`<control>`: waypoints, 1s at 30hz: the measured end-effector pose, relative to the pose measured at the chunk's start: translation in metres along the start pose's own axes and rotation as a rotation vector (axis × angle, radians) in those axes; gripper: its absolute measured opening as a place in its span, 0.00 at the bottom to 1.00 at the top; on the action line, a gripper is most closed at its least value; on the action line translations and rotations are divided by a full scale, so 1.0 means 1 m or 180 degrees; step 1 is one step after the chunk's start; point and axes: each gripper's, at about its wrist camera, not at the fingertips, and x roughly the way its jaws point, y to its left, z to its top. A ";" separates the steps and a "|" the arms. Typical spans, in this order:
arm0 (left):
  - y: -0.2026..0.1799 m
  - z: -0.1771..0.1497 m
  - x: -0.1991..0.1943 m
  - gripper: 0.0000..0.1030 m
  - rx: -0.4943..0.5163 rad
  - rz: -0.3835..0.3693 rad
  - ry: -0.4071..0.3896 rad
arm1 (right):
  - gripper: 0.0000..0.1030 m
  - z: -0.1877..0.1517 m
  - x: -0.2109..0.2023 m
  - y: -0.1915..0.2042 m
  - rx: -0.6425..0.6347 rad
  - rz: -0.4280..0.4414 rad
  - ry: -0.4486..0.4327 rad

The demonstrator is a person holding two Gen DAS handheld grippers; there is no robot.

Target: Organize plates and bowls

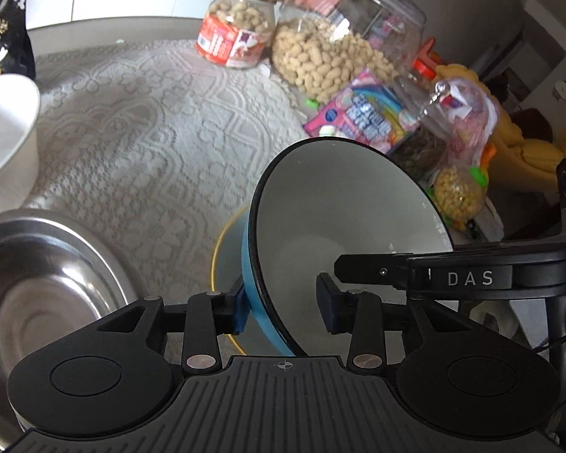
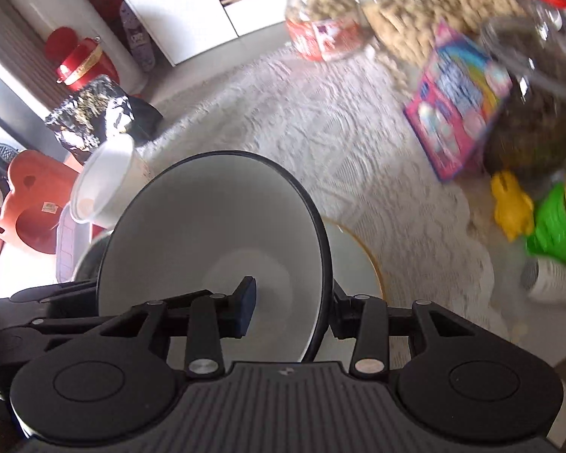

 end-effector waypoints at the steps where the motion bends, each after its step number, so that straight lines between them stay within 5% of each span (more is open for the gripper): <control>1: 0.001 -0.002 0.007 0.39 0.0003 0.0017 0.0048 | 0.39 -0.005 0.005 -0.003 0.0026 -0.0020 0.0030; 7: 0.004 -0.007 0.020 0.37 0.0079 0.0169 0.0104 | 0.39 -0.021 0.033 -0.016 0.0173 -0.0016 0.0279; 11: 0.015 -0.003 0.018 0.36 -0.0103 0.0041 0.0156 | 0.40 -0.018 0.039 -0.014 0.0182 -0.0007 0.0331; 30: 0.014 -0.002 0.006 0.32 -0.0073 0.0111 0.0105 | 0.40 -0.011 0.026 -0.020 0.0267 -0.0082 0.0274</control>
